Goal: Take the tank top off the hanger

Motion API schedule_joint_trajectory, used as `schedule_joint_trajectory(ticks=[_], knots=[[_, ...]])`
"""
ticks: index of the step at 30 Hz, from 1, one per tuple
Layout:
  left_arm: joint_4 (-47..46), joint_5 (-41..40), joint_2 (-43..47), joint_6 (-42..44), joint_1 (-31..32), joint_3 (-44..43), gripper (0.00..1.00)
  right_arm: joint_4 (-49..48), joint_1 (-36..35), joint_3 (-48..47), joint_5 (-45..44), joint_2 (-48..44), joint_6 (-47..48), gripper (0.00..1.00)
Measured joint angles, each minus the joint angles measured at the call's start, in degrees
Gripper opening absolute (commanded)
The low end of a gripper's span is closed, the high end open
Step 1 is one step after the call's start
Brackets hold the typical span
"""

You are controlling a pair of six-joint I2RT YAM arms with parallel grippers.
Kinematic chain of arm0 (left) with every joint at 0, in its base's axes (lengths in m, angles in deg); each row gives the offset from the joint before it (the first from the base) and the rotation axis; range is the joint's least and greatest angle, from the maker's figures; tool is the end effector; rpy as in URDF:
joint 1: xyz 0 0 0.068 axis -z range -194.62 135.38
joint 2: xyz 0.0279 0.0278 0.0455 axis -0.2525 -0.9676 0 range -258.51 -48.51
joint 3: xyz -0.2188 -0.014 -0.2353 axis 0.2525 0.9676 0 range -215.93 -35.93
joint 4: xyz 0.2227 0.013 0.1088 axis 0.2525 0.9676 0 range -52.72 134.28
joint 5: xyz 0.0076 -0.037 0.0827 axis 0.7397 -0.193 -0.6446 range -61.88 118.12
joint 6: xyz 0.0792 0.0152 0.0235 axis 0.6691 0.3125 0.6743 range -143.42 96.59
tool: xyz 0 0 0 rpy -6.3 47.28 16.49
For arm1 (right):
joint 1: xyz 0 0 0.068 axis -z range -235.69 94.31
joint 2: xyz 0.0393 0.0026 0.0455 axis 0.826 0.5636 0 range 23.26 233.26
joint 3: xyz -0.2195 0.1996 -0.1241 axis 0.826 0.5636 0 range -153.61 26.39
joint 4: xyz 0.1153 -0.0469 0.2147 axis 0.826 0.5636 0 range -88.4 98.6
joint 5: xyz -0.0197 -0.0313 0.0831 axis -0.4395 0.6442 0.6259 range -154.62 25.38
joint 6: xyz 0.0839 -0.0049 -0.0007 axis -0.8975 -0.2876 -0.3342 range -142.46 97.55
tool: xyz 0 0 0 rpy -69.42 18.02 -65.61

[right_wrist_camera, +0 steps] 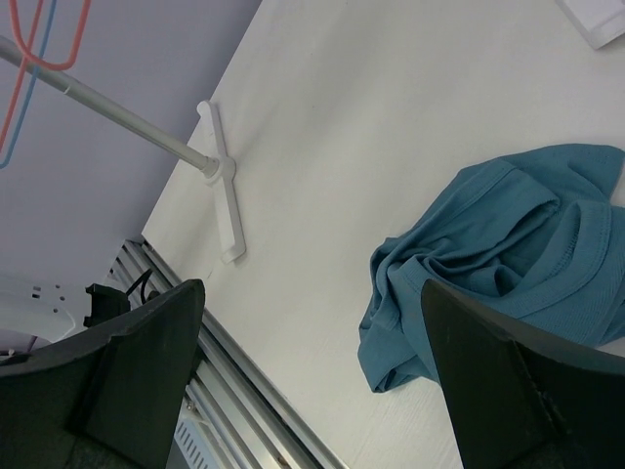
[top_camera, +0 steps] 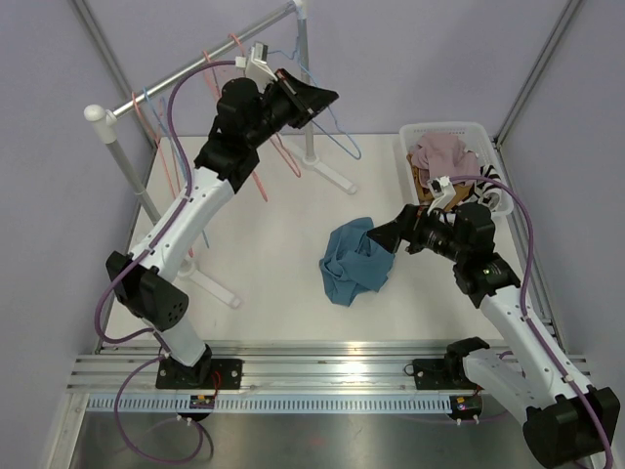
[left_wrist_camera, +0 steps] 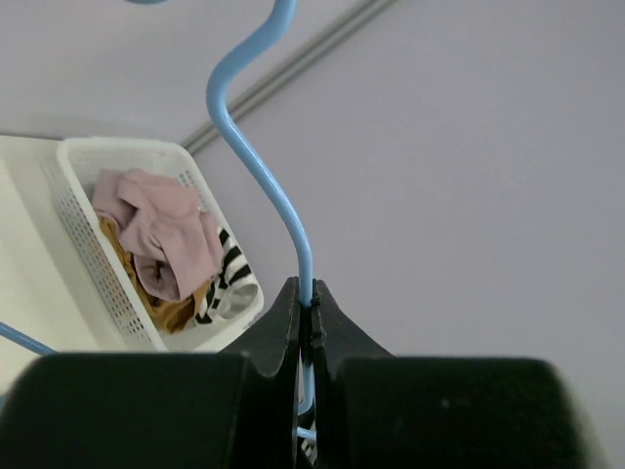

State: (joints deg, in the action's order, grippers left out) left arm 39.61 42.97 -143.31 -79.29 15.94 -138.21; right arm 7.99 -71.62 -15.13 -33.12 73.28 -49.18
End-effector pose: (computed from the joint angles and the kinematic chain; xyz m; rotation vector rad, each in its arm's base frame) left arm 0.3451 -0.2256 0.5291 -0.1308 1.6479 -1.3817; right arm 0.1697 0.0885 0.3442 -0.2279 1.9012 1.0148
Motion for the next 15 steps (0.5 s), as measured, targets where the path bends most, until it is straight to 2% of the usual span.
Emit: schedule_joint_trajectory(ticks=[7, 15], knots=[[2.3, 0.6, -7.7, -5.5, -5.6, -11.2, 0.0, 0.0, 0.0, 0.9, -0.4, 0.1, 0.0, 1.0], [0.8, 1.4, -9.6, -9.0, -7.7, -12.4, 0.0, 0.0, 0.0, 1.8, -0.3, 2.0, 0.0, 1.0]])
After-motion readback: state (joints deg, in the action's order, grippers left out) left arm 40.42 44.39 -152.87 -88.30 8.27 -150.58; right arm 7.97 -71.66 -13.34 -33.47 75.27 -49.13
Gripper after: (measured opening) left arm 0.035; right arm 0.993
